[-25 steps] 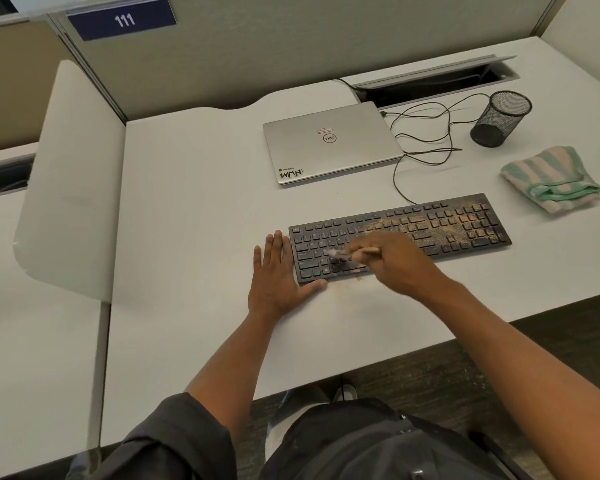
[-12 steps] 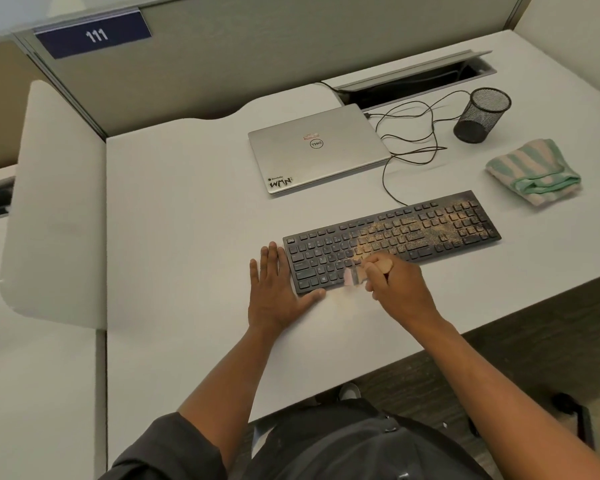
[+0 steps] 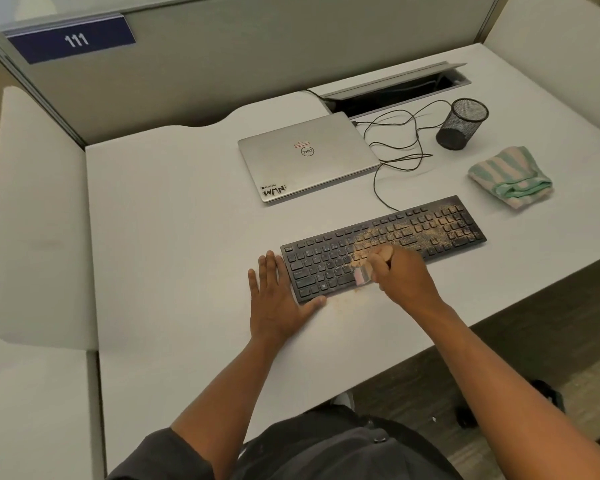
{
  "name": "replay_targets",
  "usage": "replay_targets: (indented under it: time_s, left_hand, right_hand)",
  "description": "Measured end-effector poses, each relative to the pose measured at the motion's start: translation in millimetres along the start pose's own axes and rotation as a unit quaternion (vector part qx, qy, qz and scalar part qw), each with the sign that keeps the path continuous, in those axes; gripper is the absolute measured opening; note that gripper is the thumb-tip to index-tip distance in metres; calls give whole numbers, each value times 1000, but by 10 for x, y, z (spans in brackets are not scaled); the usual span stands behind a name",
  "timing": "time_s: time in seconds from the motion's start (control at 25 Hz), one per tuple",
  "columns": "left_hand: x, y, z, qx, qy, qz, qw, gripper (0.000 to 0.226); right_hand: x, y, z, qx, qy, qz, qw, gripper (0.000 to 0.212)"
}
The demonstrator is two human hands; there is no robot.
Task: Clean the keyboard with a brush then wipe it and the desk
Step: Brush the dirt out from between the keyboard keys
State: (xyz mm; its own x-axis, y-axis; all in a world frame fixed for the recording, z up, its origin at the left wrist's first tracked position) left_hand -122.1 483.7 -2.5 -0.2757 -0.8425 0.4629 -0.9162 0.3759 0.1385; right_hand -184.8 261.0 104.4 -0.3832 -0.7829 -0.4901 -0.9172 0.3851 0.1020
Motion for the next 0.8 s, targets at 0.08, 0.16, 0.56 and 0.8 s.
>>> replay_targets:
  time_s: [0.08, 0.16, 0.56, 0.8]
  left_hand:
    - [-13, -4, 4, -1, 1, 3, 1000, 130]
    - [-20, -3, 7, 0, 6, 5, 1000, 130]
    - [-21, -6, 6, -3, 8, 5, 1000, 130]
    - [-7, 0, 12, 2, 7, 3, 1000, 131]
  right_hand:
    - [23, -25, -55, 35, 25, 8, 999, 42]
    - [-34, -32, -33, 16, -31, 19, 999, 38]
    - [-275, -19, 148, 6, -11, -6, 1000, 37]
    - [-280, -65, 130, 16, -1, -11, 1000, 36]
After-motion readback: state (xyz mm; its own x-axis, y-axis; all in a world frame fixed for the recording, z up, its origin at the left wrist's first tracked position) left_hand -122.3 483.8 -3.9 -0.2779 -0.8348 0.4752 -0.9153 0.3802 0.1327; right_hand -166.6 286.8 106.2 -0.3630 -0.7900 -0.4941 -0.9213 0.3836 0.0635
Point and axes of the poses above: each hand's wrist, its own y-axis away from the middle knuckle, its own z-axis out of the palm, x = y × z, the point moved 2 cm from there along -y, towards the middle knuckle, and after that the axes turned 12 degrees about y, right-handed, at the moved point
